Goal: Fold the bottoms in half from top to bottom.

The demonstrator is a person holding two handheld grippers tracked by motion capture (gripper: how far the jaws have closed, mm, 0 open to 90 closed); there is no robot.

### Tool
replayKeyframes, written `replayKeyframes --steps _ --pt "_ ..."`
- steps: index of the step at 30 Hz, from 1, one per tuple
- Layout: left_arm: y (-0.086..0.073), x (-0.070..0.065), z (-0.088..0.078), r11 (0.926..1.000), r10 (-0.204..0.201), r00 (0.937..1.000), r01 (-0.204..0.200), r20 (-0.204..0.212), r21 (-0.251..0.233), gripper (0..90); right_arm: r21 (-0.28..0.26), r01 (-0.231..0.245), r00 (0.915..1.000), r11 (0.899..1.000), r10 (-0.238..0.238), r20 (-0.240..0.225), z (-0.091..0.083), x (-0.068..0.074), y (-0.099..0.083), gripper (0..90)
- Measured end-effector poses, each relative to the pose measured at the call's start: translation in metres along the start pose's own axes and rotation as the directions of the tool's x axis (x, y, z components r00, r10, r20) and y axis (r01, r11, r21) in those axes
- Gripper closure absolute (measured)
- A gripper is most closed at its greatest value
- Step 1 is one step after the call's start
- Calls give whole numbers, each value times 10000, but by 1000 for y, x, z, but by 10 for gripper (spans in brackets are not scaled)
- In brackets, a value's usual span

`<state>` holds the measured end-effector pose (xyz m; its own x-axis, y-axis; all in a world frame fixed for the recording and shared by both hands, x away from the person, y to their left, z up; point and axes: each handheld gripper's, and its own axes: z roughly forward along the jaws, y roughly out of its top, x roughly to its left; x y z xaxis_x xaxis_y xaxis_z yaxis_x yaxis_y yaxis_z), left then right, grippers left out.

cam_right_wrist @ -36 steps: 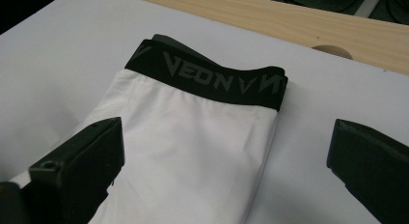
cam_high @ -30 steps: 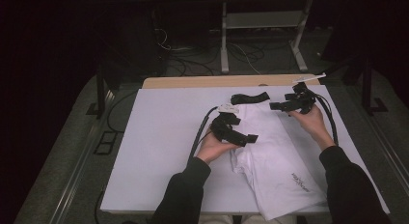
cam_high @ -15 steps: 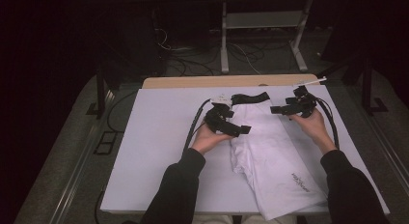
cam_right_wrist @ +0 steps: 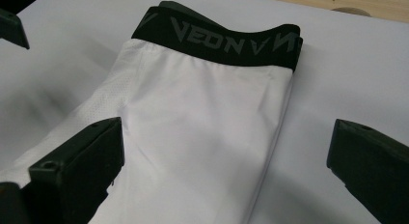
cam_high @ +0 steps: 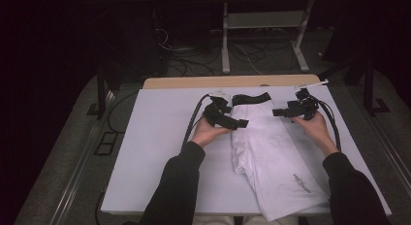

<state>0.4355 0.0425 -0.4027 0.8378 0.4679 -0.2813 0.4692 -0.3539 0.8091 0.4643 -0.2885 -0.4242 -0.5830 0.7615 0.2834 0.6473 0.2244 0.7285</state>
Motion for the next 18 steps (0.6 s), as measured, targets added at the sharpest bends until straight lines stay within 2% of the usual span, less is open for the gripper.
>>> replayKeyframes --steps 5,11,18 --pt "1 10 2 9995 -305 9995 305 109 35 0 129 -57 10000 9999 57 3 1 0 1 0" --pt "2 21 4 9986 -498 9988 498 -9 149 0 176 -212 9998 9996 212 -2 2 -2 2 0" --pt "4 34 7 9951 -984 9951 984 -25 99 0 286 -346 9993 9990 350 -158 6 -5 3 0"
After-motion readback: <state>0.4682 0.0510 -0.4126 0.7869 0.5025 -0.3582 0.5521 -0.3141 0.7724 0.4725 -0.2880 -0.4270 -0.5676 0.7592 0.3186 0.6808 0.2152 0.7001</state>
